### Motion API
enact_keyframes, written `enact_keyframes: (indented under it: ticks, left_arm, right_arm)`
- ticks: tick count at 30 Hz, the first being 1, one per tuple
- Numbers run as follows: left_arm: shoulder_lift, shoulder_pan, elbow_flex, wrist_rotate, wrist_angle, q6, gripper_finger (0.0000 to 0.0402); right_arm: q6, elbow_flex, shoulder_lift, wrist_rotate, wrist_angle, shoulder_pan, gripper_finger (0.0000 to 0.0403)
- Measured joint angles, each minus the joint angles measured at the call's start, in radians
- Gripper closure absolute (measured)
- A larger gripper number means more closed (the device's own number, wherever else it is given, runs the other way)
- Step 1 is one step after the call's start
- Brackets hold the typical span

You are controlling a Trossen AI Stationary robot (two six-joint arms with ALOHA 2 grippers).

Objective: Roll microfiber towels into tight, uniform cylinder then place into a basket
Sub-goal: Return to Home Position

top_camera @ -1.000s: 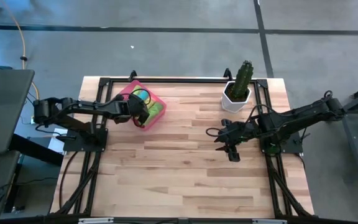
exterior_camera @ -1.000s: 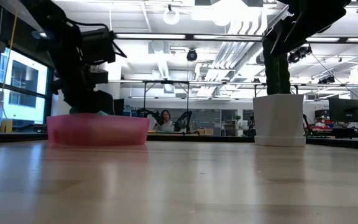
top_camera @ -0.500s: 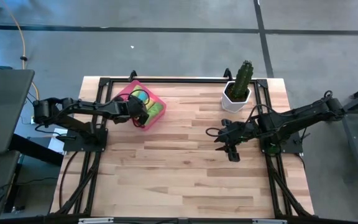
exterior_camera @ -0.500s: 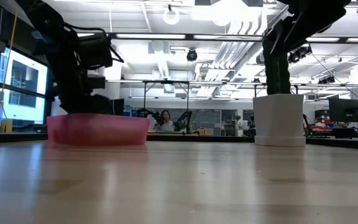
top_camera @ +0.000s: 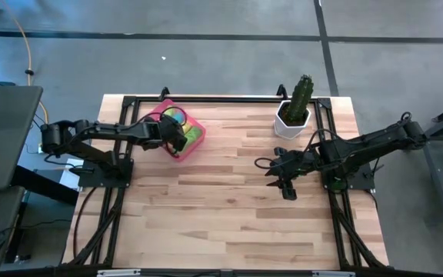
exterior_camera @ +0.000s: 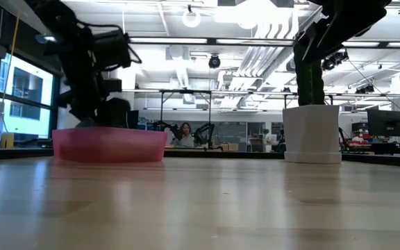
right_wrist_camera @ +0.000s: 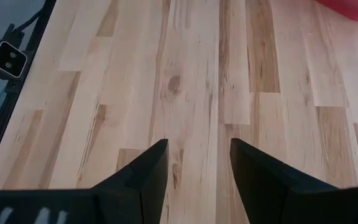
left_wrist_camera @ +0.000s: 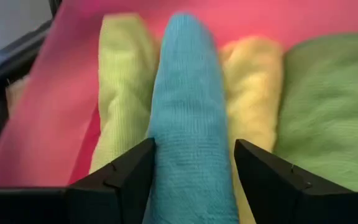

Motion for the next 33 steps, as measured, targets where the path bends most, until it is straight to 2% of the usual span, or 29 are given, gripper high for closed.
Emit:
enact_keyframes:
  ticks: [8,14,16,19,24,29,33]
  left_arm:
    - [0.000,-0.022,0.188,0.029,-0.120,0.068,0.0192]
    - [-0.001,-0.080,0.318,0.154,-0.163,0.138,0.0192]
    - [-0.001,-0.108,0.358,0.194,-0.169,0.164,0.0192]
    - [-0.004,-0.151,0.423,0.219,-0.205,0.200,0.0192]
    - [-0.052,-0.208,0.508,0.205,-0.281,0.215,0.0192]
    - [-0.158,-0.241,0.536,0.180,-0.287,0.201,0.0192]
    - [-0.245,-0.265,0.536,0.179,-0.291,0.173,0.0192]
  right_arm:
    - [-0.020,0.000,0.000,0.000,-0.031,-0.002,0.0238]
    - [-0.102,-0.001,0.000,0.006,-0.040,-0.002,0.0238]
    - [-0.119,-0.023,-0.006,0.006,0.007,-0.002,0.0238]
    - [-0.119,-0.128,-0.043,0.006,0.123,-0.007,0.0238]
    - [-0.010,-0.336,-0.144,0.009,0.334,-0.019,0.0238]
    - [0.028,-0.513,-0.273,0.050,0.521,-0.021,0.0238]
    - [0.026,-0.606,-0.368,0.103,0.613,-0.021,0.0238]
